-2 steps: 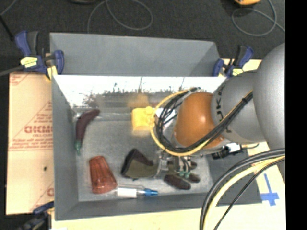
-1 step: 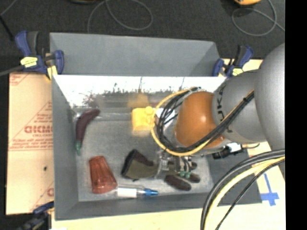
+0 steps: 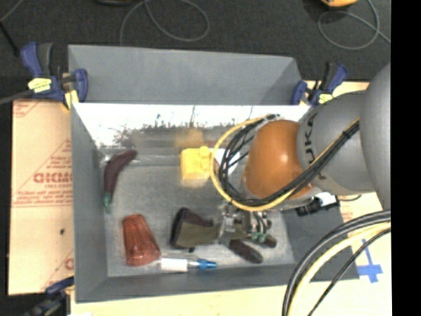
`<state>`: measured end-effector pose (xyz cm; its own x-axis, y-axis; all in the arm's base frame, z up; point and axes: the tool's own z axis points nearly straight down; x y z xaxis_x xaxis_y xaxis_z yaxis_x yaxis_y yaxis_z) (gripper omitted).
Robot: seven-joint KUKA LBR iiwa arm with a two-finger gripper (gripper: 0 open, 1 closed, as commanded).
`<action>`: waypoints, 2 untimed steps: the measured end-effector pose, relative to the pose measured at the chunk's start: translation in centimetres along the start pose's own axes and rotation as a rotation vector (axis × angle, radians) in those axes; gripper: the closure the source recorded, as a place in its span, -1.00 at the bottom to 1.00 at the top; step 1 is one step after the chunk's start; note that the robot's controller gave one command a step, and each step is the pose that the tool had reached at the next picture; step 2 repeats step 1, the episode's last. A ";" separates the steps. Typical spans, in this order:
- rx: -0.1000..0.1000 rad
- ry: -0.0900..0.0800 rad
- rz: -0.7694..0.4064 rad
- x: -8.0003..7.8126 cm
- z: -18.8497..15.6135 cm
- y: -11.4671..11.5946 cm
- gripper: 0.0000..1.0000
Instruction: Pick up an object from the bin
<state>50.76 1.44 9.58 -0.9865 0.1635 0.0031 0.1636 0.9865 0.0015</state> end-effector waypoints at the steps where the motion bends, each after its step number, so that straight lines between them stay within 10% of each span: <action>1: -0.001 -0.006 0.000 -0.2 -2.1 0.0 1.00; 2: -0.001 -0.006 0.000 -0.2 -2.1 0.0 1.00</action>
Offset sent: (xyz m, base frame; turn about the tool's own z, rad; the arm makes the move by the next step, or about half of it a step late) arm 0.0002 0.0001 0.0367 0.0000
